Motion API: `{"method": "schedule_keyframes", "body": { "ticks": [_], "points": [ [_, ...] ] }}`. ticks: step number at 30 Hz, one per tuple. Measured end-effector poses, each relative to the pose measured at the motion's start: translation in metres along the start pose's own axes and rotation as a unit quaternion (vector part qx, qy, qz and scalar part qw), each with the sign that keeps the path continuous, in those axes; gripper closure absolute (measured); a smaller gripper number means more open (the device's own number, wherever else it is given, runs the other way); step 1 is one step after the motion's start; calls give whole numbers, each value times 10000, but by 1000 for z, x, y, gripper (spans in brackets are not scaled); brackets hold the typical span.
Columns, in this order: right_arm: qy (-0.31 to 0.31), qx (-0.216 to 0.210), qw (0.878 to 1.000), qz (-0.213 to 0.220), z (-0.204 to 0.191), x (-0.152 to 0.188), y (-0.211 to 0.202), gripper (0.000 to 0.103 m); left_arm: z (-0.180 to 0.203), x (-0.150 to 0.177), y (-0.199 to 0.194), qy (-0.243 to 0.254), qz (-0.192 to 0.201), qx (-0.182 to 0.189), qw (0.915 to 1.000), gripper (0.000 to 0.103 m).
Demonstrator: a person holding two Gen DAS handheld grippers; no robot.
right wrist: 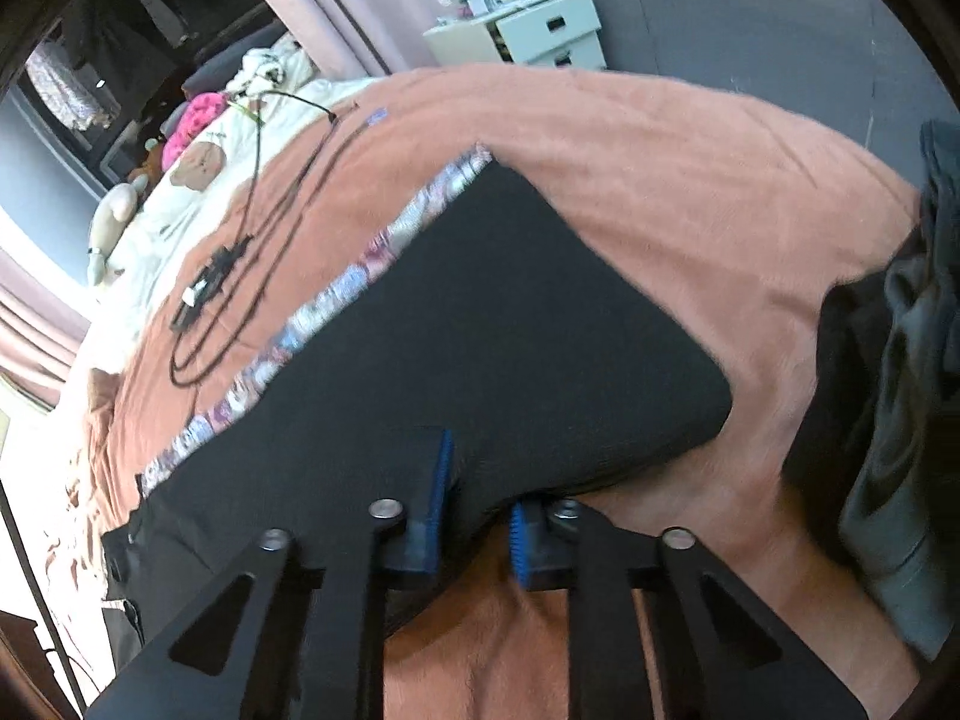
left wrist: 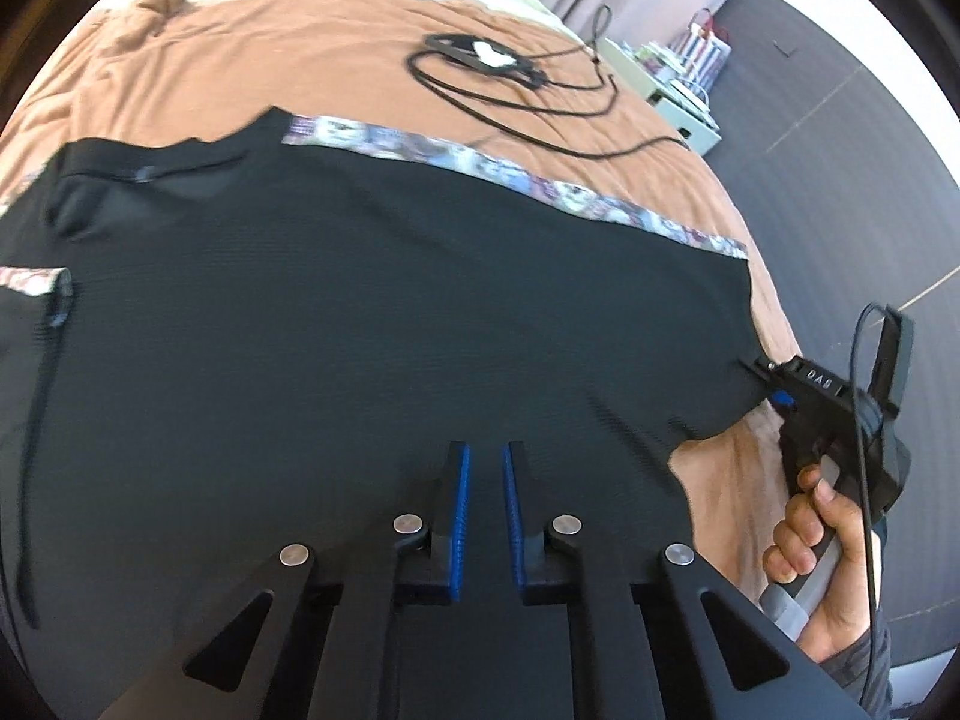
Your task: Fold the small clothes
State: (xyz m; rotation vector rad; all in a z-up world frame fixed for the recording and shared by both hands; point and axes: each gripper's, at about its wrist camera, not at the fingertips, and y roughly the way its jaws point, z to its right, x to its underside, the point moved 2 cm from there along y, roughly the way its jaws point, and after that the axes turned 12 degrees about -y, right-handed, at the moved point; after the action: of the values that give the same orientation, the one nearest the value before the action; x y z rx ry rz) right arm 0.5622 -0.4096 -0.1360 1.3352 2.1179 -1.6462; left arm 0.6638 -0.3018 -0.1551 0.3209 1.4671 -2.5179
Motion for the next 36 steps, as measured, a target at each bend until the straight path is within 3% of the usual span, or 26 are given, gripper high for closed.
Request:
{"method": "schedule_keyframes", "body": {
  "ticks": [5, 18, 27, 30, 36],
  "points": [
    [-408, -416, 9980, 248, -9, -9, -14, 101, 20, 1, 22, 4, -127, 161, 9998, 92],
    [-1018, -1256, 9857, 481, -33, -17, -36, 102, 48, -1, 60, -383, -400, 794, 9953, 95],
    [-982, -1870, 9767, 379, -42, -10, -48, 101, 39, 3, 85, -1325, -703, 1469, 9777, 95],
    [-965, -1997, 9747, 279, -43, -6, -46, 101, 38, 6, 88, -1392, -926, 1633, 9723, 95],
    [-986, -2286, 9685, 30, -44, 3, -41, 101, 30, 6, 63, -1400, -898, 1764, 9702, 95]
  ]
}}
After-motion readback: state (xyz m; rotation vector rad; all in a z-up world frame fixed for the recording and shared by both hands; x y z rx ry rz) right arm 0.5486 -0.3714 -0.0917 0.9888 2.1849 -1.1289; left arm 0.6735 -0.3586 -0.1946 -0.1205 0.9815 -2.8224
